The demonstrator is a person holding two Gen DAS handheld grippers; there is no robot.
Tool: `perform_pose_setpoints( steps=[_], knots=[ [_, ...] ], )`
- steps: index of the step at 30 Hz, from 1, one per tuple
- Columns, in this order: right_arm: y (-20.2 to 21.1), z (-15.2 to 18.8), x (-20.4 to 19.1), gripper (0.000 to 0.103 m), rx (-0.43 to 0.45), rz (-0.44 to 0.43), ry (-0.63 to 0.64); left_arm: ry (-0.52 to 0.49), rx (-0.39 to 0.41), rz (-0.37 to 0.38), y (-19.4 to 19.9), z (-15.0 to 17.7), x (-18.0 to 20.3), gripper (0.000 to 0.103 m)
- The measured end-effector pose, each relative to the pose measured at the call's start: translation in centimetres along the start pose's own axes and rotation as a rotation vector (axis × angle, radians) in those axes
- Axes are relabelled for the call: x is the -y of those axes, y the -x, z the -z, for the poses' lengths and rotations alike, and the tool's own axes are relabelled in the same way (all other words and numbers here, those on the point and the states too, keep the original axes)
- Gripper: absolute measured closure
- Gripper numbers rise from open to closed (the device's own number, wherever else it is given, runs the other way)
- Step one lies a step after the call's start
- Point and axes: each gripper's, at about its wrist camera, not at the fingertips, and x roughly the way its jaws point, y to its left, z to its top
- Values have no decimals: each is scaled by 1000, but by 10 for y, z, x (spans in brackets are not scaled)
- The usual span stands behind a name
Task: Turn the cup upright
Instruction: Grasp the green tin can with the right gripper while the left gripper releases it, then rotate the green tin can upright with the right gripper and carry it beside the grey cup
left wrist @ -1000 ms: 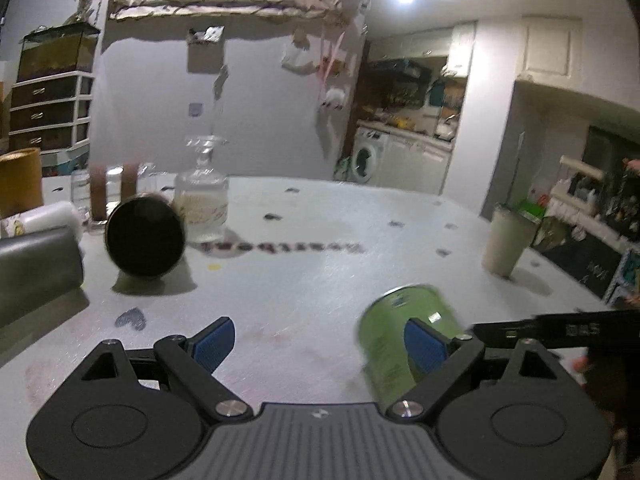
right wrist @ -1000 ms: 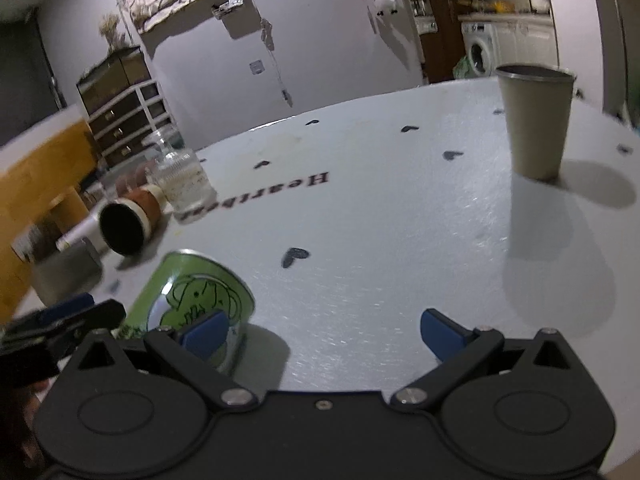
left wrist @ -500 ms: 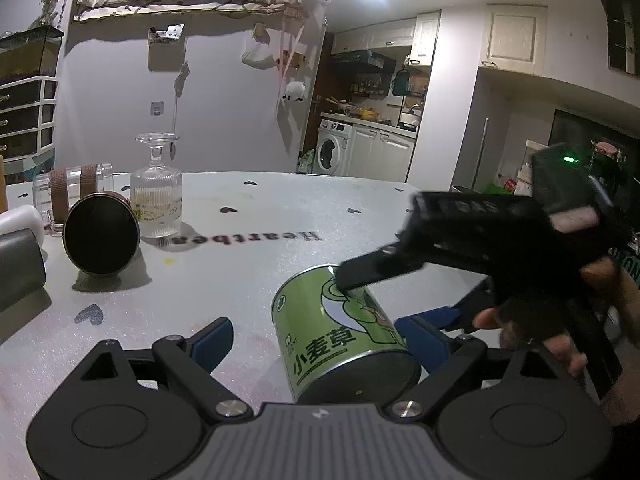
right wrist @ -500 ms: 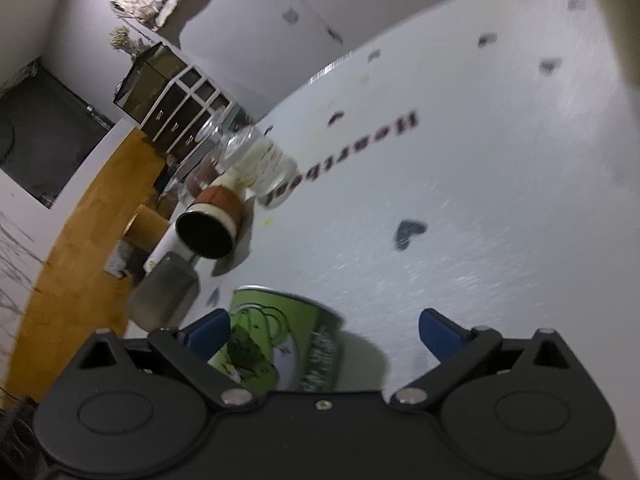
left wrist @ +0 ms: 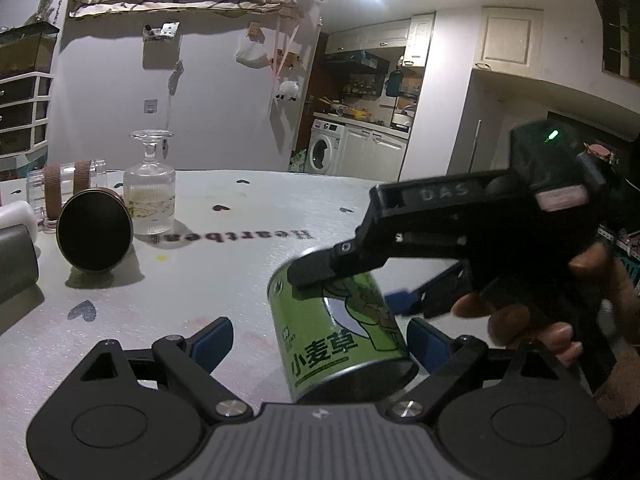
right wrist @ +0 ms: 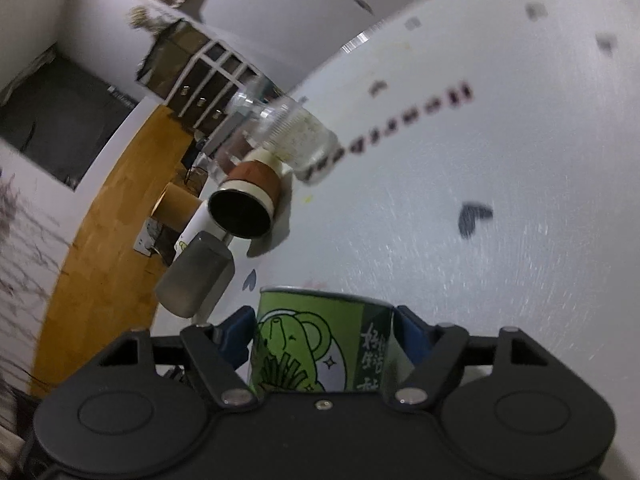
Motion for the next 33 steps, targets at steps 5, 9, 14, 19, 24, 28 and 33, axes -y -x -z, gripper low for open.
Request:
perform_pose_setpoints(
  steps=[5, 9, 14, 19, 24, 28, 33],
  knots=[
    [21, 10, -28, 28, 66, 33, 189, -20, -23, 13, -4, 4, 3, 16],
    [28, 25, -48, 28, 92, 94, 338, -31, -41, 10, -8, 10, 4, 20],
    [26, 43, -66, 28, 93, 158, 486, -40, -66, 5, -14, 17, 3, 25],
    [20, 51, -74, 27, 95, 191, 557, -74, -72, -5, -16, 24, 6, 26],
    [18, 56, -77, 28, 144, 250, 618, -46, -67, -2, -15, 24, 2, 21],
    [20, 37, -61, 28, 208, 342, 597, -34, -58, -11, -14, 22, -2, 18],
    [31, -7, -23, 28, 316, 487, 509, -22, -56, -17, -14, 22, -5, 18]
  ],
)
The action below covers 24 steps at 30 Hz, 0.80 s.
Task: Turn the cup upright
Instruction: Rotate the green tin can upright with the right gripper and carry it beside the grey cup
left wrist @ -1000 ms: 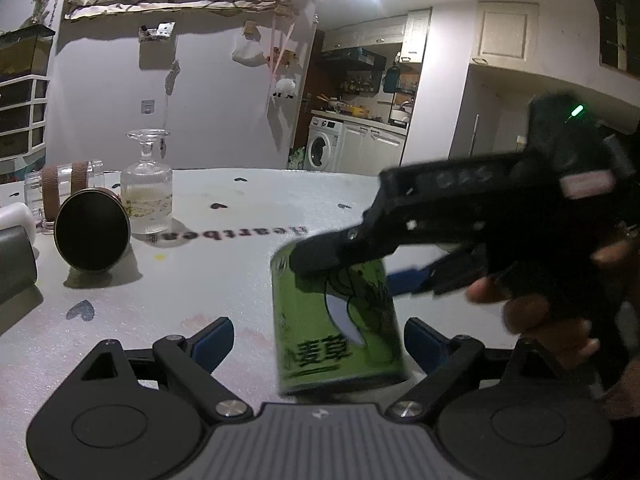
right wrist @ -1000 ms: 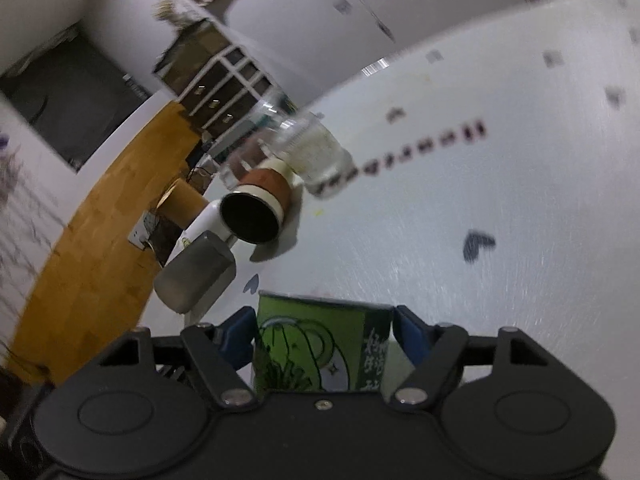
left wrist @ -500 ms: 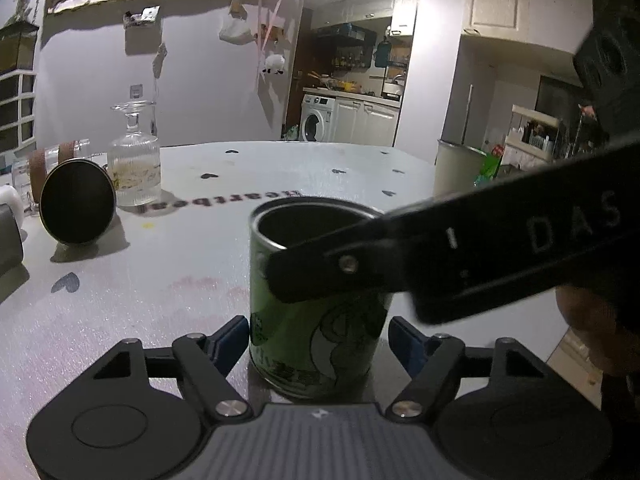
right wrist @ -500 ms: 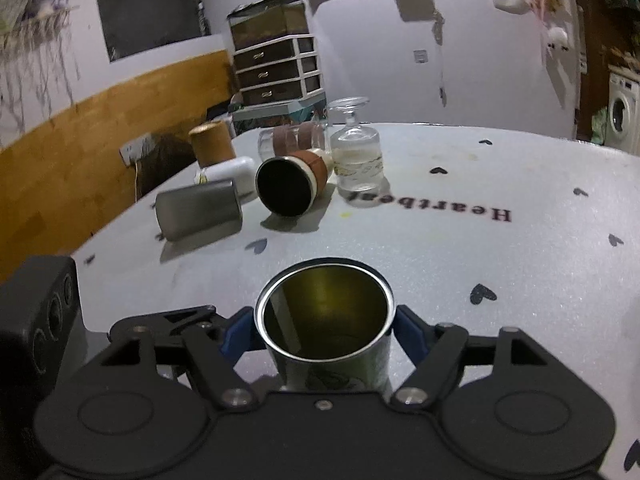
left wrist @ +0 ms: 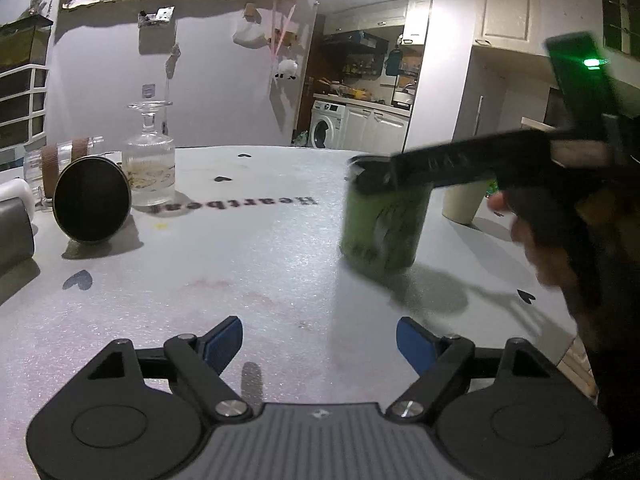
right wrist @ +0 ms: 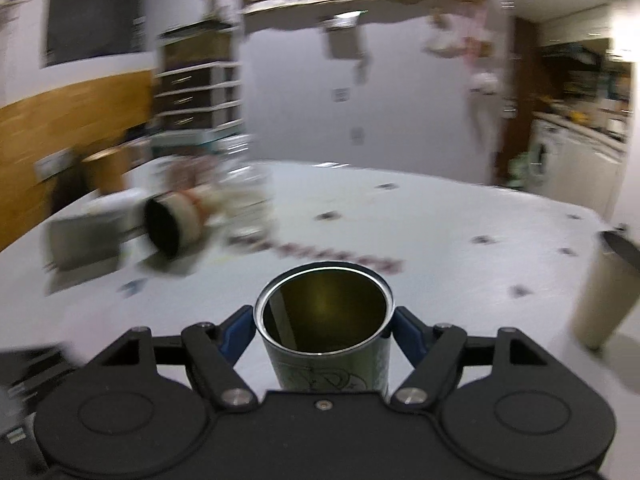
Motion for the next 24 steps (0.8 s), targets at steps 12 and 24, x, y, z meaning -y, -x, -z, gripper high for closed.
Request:
perform_pose_setpoints(
  steps=[12, 24],
  knots=[
    [-54, -22, 102, 28, 50, 265, -224, 10, -2, -8, -1, 0, -2, 18],
    [-76, -12, 122, 7, 37, 302, -320, 23, 0, -22, 2, 0, -3, 18]
  ],
)
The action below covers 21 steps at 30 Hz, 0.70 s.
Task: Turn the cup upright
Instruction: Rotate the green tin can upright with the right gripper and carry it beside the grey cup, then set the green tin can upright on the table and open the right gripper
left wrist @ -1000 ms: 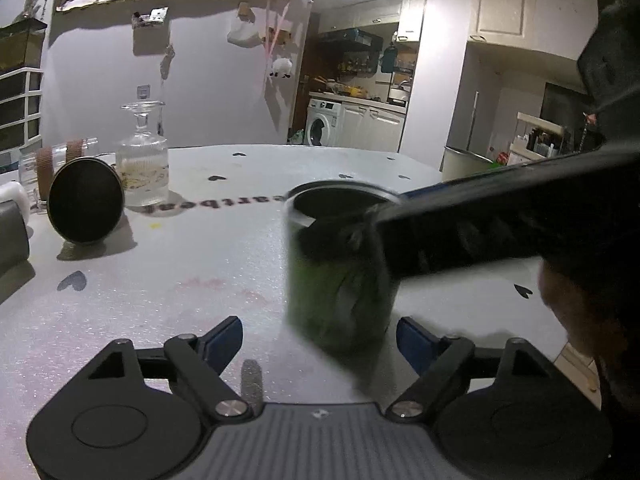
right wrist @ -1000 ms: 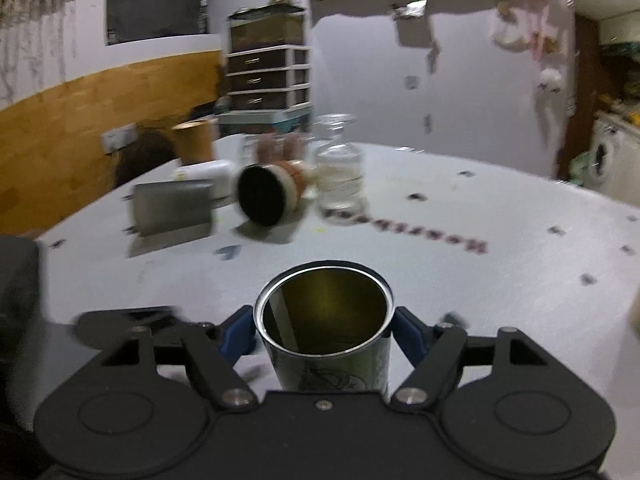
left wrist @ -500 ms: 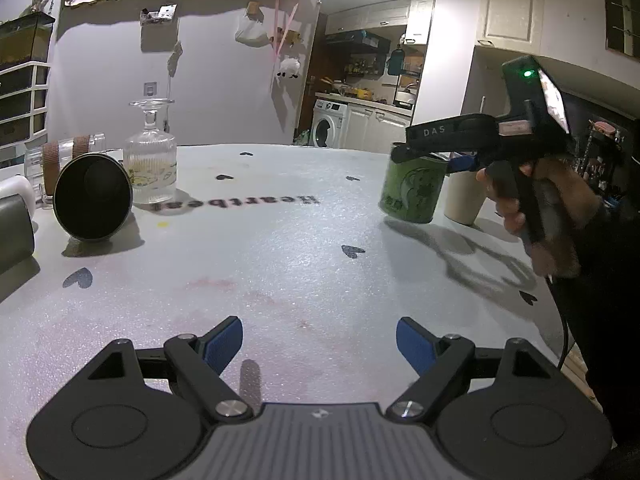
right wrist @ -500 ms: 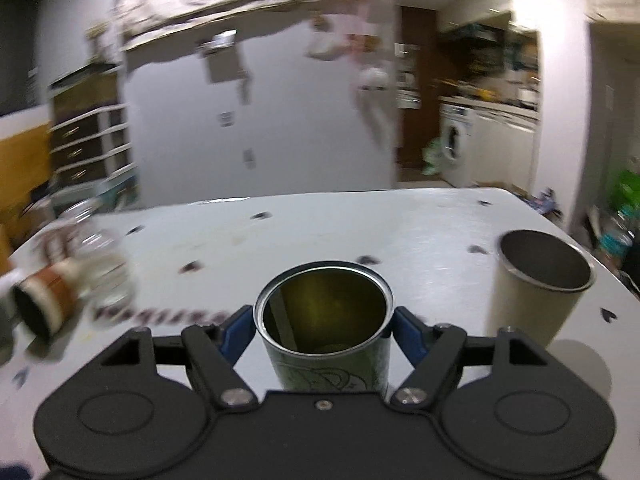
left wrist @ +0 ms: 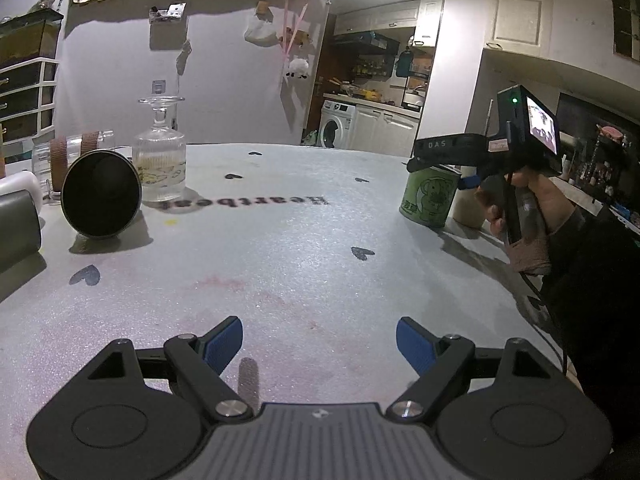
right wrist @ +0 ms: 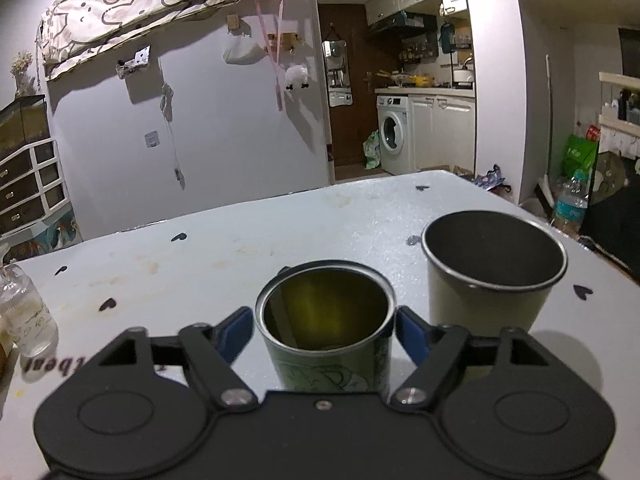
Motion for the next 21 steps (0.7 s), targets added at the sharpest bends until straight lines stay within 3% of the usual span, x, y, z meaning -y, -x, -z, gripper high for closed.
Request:
perform_pose_setpoints(
  steps=[5, 21],
  knots=[
    [11, 5, 2, 6, -8, -14, -25, 8, 2, -10, 0, -3, -2, 18],
    [129, 45, -6, 3, 81, -137, 7, -13, 55, -90, 5, -33, 1, 16]
  ],
)
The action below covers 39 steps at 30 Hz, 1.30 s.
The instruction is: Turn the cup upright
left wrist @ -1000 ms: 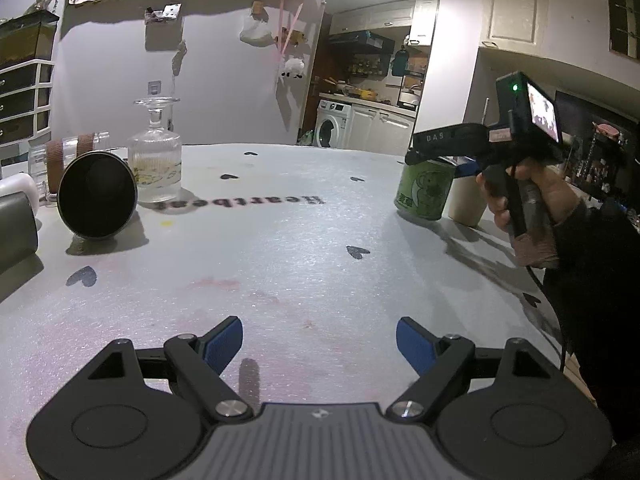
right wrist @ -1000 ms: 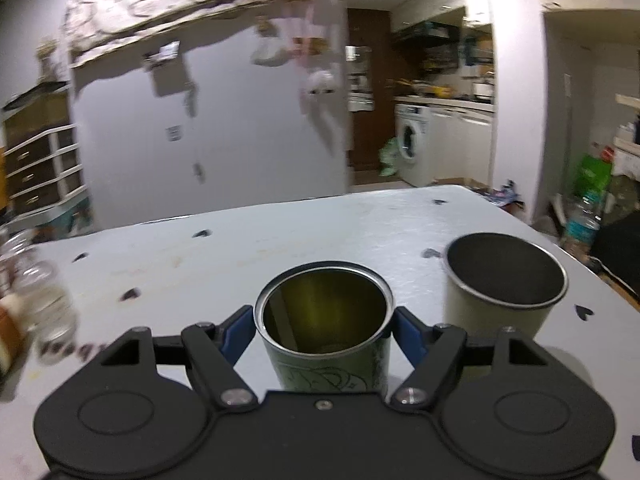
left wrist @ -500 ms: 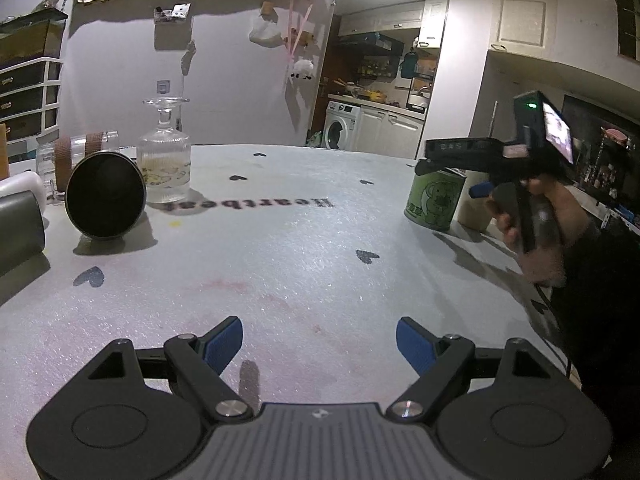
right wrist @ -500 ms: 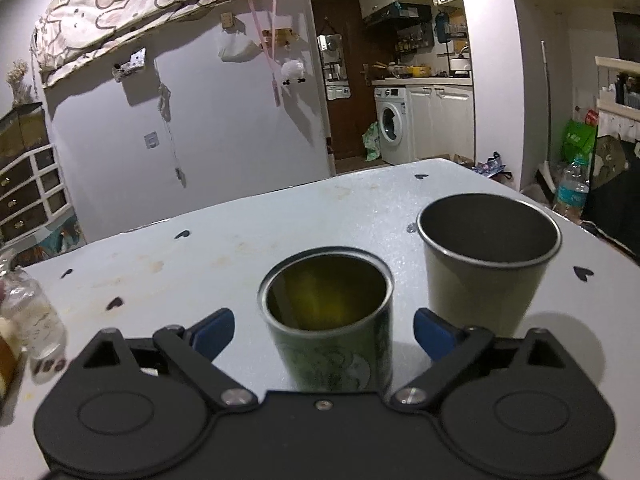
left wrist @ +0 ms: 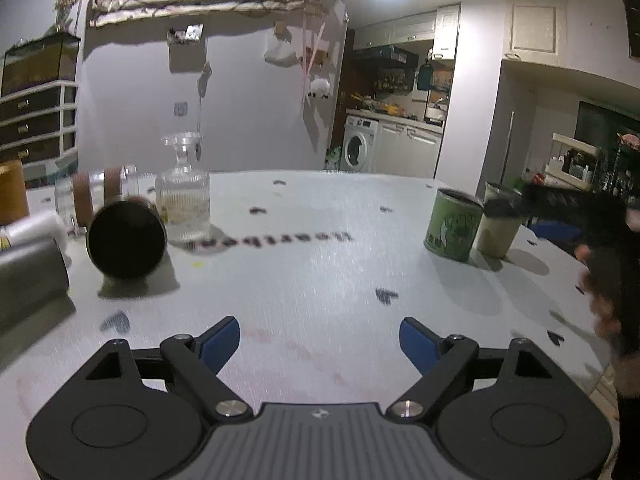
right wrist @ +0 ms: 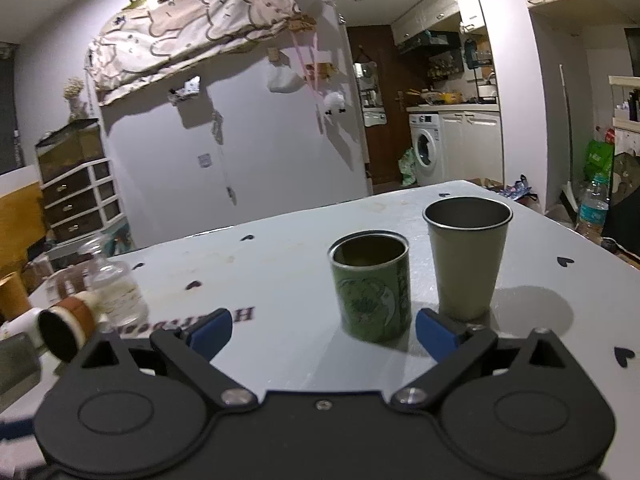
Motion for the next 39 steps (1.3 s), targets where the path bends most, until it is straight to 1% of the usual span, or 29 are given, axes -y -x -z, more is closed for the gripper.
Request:
perform_pose_setpoints(
  steps=[5, 11, 14, 18, 26, 39],
  knots=[
    [22, 8, -8, 2, 12, -2, 32, -5, 39, -28, 7, -18, 1, 14],
    [41, 17, -13, 2, -5, -14, 42, 5, 49, -52, 15, -31, 3, 11],
    [51, 20, -17, 2, -10, -21, 52, 3, 54, -67, 22, -34, 6, 6],
    [65, 23, -22, 1, -5, -21, 73, 4, 75, -107, 33, -35, 9, 0],
    [84, 22, -29, 0, -7, -15, 95, 9, 78, -172, 50, -34, 13, 0],
    [94, 21, -33, 0, -12, -6, 107, 0, 65, -199, 56, -32, 16, 0]
  ],
)
